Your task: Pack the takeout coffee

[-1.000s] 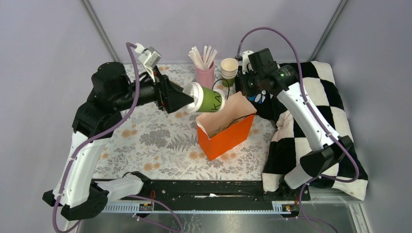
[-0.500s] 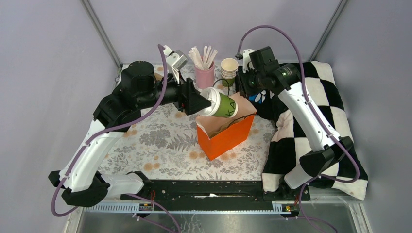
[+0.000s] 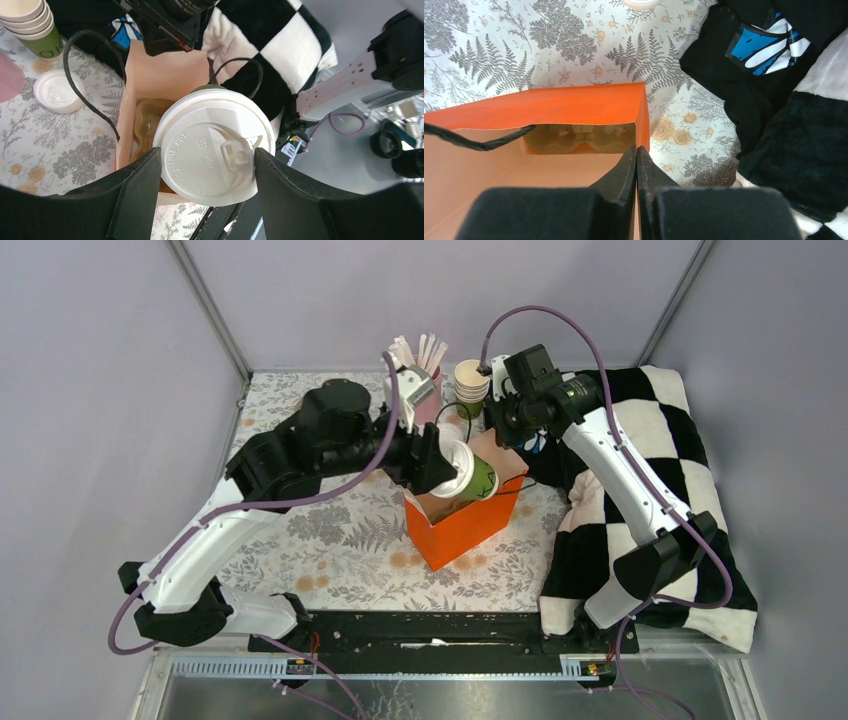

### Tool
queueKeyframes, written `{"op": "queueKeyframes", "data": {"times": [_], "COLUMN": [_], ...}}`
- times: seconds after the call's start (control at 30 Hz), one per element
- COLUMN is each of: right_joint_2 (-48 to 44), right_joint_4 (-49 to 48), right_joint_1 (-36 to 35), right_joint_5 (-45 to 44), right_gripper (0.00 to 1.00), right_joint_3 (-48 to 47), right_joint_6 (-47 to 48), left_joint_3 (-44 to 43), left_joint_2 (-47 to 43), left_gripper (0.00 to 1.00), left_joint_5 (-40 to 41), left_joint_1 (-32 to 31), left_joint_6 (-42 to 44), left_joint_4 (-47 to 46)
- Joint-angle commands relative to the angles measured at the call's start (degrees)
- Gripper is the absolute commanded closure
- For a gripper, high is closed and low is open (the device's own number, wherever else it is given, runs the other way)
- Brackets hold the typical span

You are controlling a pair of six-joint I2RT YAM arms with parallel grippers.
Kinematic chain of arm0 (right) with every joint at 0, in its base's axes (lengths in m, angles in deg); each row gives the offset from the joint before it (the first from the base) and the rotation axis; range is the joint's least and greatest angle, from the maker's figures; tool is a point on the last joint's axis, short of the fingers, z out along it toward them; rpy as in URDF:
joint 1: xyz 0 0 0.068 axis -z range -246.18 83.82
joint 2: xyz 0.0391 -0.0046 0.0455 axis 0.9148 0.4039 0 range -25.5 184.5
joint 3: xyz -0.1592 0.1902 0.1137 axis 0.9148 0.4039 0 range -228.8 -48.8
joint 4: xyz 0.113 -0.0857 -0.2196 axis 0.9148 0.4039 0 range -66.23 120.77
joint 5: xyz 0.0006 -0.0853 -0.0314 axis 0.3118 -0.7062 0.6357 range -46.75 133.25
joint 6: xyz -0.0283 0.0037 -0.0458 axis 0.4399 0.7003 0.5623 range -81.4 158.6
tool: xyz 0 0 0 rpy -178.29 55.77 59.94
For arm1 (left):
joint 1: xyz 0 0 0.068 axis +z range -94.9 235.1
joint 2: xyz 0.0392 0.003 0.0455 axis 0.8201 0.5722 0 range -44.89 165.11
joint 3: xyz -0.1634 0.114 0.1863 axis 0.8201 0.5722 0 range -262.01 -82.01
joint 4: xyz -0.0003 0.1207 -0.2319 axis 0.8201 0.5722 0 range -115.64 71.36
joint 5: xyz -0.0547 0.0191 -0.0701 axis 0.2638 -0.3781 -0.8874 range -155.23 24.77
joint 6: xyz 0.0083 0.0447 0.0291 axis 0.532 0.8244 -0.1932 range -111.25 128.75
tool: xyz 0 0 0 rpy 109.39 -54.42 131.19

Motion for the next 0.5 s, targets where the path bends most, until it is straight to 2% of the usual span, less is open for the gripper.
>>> {"op": "queueKeyframes", "data": {"times": [0.0, 0.13, 0.47], "right_joint_2": [-2.2, -5.1, -5.6], "right_joint_4": [-2.8, -6.7, -7.2], "right_joint_1": [-0.4, -0.5, -1.0], "right_joint_5": [2.1, 3.6, 2.9], "right_gripper": [0.99, 1.0, 1.0], "right_joint_3": [-1.0, 2.3, 2.5], "right_joint_6": [-1.4, -2.2, -4.3], "left_joint_3": [-4.0, -5.8, -8.0], "left_joint_2": [1.4, 2.7, 2.9], "left_gripper": [0.44, 0.44, 0.44], "left_joint_5": [10.7, 14.9, 15.2], "left_joint_1": [-3.5, -5.9, -6.2], "left_joint_6": [2.2, 3.2, 3.3], "left_joint_4": [1.9, 3.6, 4.8]}}
